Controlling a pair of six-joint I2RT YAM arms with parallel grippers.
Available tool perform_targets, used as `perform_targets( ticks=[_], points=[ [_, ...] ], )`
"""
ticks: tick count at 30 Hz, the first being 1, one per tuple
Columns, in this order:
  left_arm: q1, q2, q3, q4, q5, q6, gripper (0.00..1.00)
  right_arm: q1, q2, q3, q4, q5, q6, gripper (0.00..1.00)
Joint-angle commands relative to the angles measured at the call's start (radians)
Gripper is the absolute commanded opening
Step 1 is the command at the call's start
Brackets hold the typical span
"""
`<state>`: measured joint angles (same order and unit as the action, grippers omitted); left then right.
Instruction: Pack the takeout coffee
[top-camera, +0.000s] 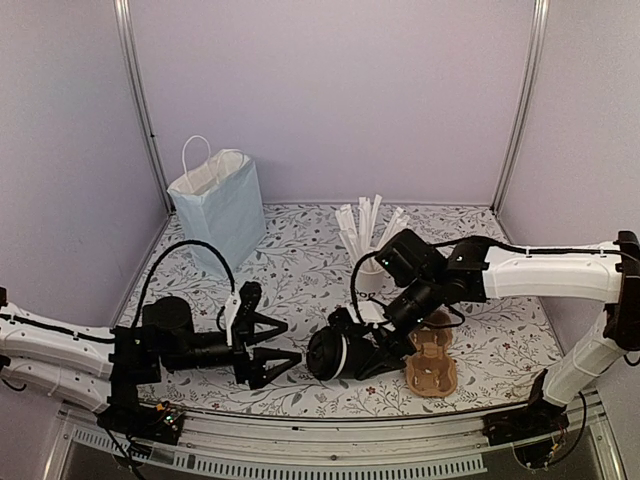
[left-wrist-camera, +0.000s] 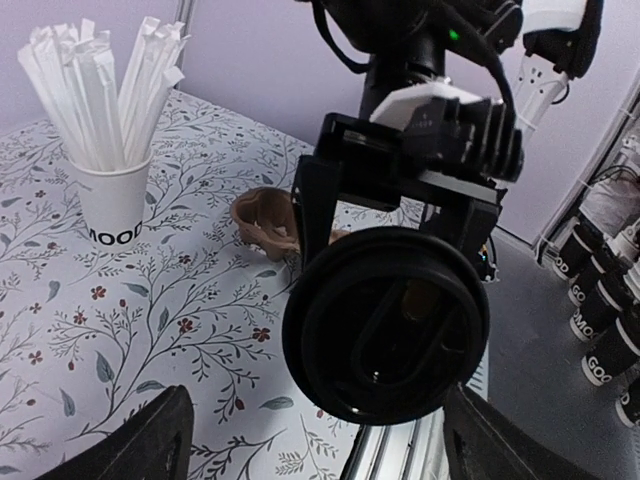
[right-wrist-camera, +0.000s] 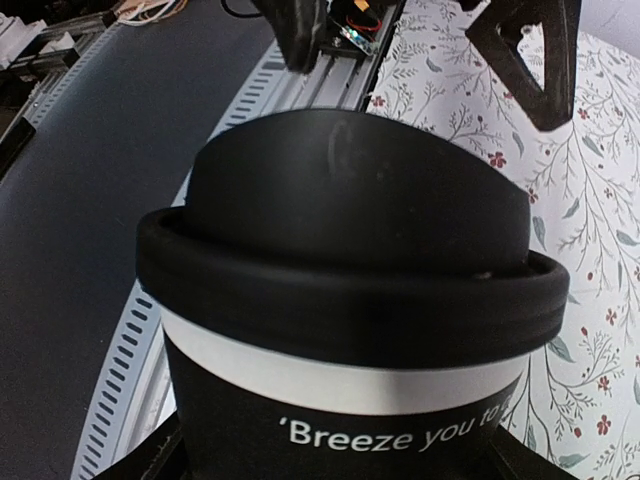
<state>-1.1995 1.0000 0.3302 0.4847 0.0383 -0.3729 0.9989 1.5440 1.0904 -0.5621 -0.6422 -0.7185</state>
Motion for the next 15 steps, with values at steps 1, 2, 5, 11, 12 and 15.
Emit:
perform_targets(
  ticks=[1,2,5,11,12,15],
  points=[
    [-0.042,0.019,0.06,0.006,0.054,0.092,0.9,-0.01,-0.009,0.045,-0.032,-0.133,0.005,0.74],
    [-0.053,0.028,0.072,0.001,0.052,0.102,0.91,-0.011,-0.008,0.051,-0.035,-0.14,0.006,0.74],
    [-0.085,0.064,0.113,-0.035,0.03,0.126,0.93,-0.011,-0.005,0.062,-0.042,-0.154,0.01,0.74],
    [-0.116,0.153,0.194,-0.094,-0.005,0.15,0.92,-0.01,-0.008,0.067,-0.049,-0.161,0.009,0.74],
    [-0.118,0.163,0.201,-0.094,-0.004,0.153,0.92,-0.011,-0.008,0.066,-0.049,-0.163,0.009,0.74],
    [-0.121,0.181,0.216,-0.09,0.005,0.156,0.88,-0.011,-0.012,0.063,-0.05,-0.161,0.01,0.74]
  ],
)
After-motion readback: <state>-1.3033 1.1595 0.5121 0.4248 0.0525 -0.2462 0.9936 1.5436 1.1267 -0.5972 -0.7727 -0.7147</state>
